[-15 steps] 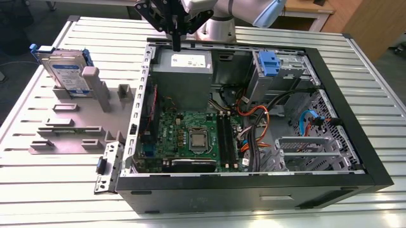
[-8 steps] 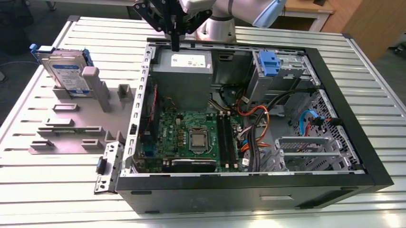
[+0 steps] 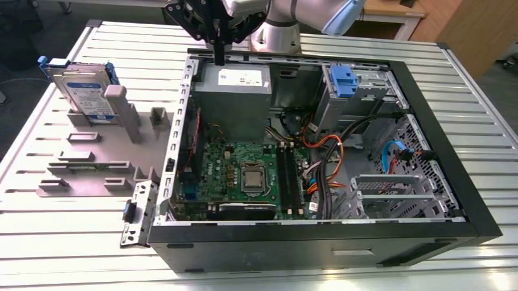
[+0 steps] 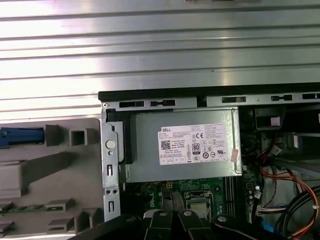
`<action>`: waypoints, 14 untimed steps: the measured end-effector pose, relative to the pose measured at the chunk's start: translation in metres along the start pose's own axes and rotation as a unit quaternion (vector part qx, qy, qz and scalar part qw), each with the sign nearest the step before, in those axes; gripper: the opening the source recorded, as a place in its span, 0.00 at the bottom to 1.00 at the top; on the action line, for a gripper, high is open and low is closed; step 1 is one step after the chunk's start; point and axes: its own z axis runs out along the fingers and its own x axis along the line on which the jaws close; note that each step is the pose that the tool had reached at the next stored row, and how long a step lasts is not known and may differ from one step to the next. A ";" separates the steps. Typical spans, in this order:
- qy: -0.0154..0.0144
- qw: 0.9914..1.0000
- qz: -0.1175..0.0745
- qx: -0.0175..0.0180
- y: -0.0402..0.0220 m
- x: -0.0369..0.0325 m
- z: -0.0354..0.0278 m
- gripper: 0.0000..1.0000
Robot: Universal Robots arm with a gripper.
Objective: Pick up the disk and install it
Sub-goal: 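Reach for the disk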
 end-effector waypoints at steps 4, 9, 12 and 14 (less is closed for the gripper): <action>0.000 1.000 0.000 0.000 -0.0001 0.0017 0.0000 0.11; 0.000 1.000 0.000 0.000 -0.0002 0.0029 0.0000 0.11; 0.000 1.000 0.000 0.000 -0.0004 0.0042 0.0000 0.11; 0.000 1.000 0.000 0.000 -0.0004 0.0045 0.0000 0.11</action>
